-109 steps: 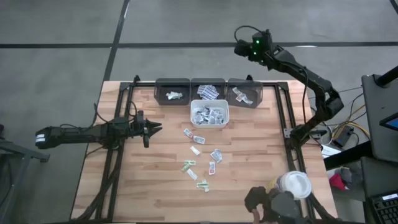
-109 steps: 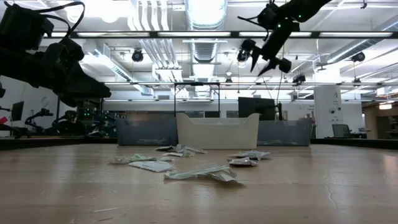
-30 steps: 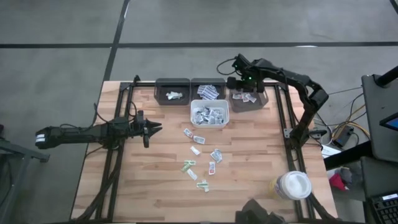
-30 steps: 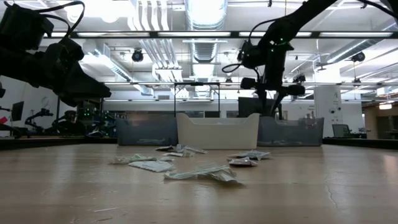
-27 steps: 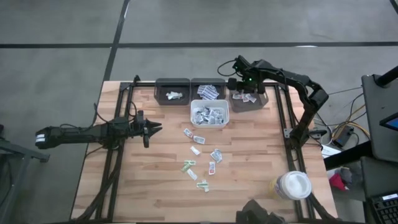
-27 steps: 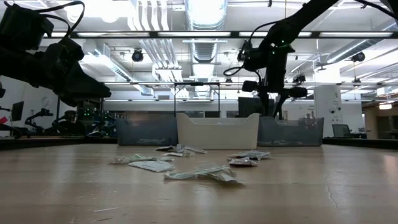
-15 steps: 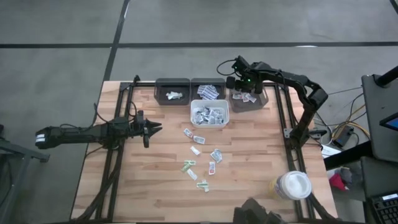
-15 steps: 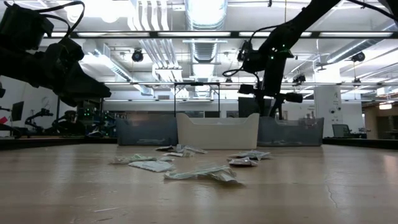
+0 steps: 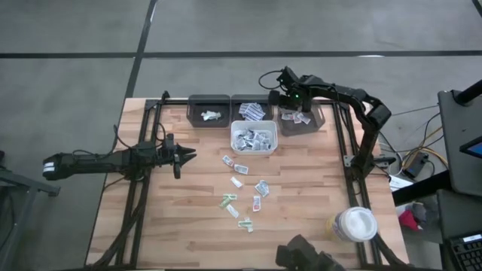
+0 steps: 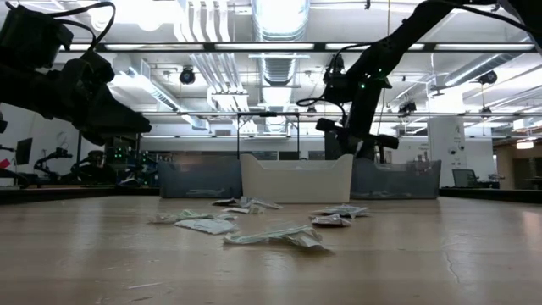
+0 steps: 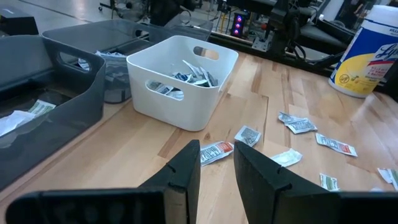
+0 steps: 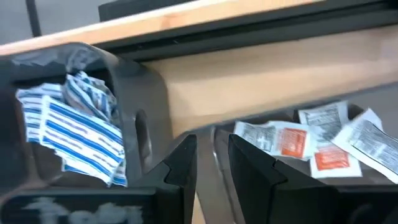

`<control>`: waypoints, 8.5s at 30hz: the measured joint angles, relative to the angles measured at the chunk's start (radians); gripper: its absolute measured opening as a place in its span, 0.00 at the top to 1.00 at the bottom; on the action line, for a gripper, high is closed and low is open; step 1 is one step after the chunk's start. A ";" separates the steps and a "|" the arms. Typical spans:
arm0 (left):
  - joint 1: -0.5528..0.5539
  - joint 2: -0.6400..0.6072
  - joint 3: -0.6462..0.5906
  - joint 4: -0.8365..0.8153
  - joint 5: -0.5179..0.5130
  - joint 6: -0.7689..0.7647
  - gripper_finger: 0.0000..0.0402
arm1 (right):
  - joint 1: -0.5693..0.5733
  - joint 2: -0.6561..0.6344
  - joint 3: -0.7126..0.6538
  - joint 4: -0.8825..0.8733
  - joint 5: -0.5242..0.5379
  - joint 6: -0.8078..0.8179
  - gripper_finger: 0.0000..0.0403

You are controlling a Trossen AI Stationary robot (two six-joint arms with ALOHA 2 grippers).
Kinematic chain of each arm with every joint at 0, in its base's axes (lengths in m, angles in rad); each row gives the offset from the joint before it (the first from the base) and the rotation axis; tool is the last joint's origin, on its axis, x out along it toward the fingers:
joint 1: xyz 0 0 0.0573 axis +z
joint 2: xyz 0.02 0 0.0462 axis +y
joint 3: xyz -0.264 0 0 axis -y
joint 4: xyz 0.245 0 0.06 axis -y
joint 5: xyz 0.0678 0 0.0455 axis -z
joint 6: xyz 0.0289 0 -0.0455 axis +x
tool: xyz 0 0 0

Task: Pick & Place First Aid Supplies
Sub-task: Adjust the right black bin on the table, then put the orange ointment pack into the right black bin

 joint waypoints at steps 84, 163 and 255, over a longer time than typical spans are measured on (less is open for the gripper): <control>0.000 0.000 0.000 0.000 -0.027 -0.014 0.77 | 0.075 -0.044 0.154 -0.142 0.012 -0.188 0.78; 0.000 0.001 0.000 -0.001 -0.026 -0.017 0.77 | 1.060 0.278 0.178 0.011 -0.098 0.723 0.54; 0.000 0.001 0.000 -0.003 -0.030 -0.176 0.77 | 0.044 -0.078 0.212 -0.405 0.082 -0.356 0.98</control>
